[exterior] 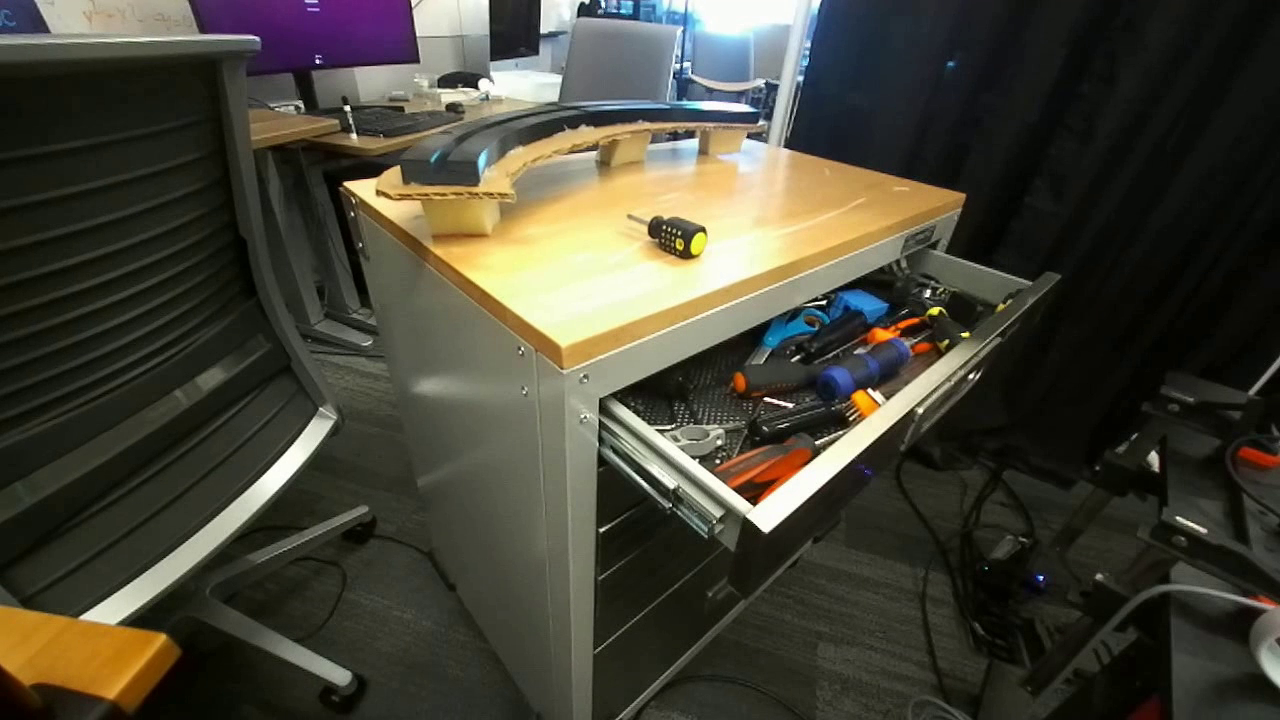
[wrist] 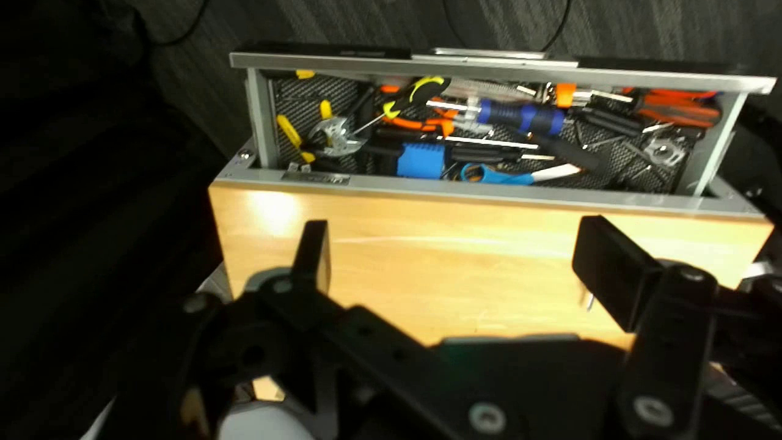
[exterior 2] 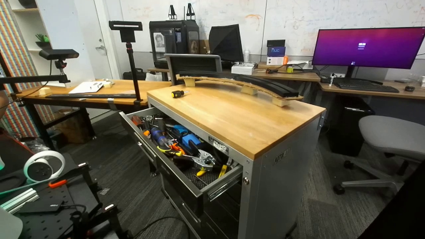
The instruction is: Put the screwdriver in the open drawer and close the drawer
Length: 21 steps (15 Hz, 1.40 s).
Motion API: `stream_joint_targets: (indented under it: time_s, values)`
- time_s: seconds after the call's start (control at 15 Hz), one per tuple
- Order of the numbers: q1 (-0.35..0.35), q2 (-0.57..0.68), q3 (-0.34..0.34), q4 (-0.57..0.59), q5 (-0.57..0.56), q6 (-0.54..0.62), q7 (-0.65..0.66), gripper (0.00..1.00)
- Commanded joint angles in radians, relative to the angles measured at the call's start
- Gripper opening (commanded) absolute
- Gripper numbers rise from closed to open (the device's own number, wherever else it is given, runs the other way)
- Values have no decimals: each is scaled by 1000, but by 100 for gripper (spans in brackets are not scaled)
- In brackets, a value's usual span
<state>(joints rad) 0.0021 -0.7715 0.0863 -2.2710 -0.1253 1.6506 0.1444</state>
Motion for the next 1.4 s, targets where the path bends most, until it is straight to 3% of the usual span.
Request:
stream_joint_targets:
  time_s: [0.0, 0.33, 0.53, 0.93, 1.33]
  values:
    - [-11, 25, -8, 37, -11, -2, -2, 100]
    - [-15, 81, -8, 81, -17, -3, -1, 100]
    - [18, 160, 3, 49, 47, 54, 4, 100]
    - [123, 448, 85, -12, 184, 288, -11, 100]
    - [146, 754, 140, 37, 86, 593, 70, 100]
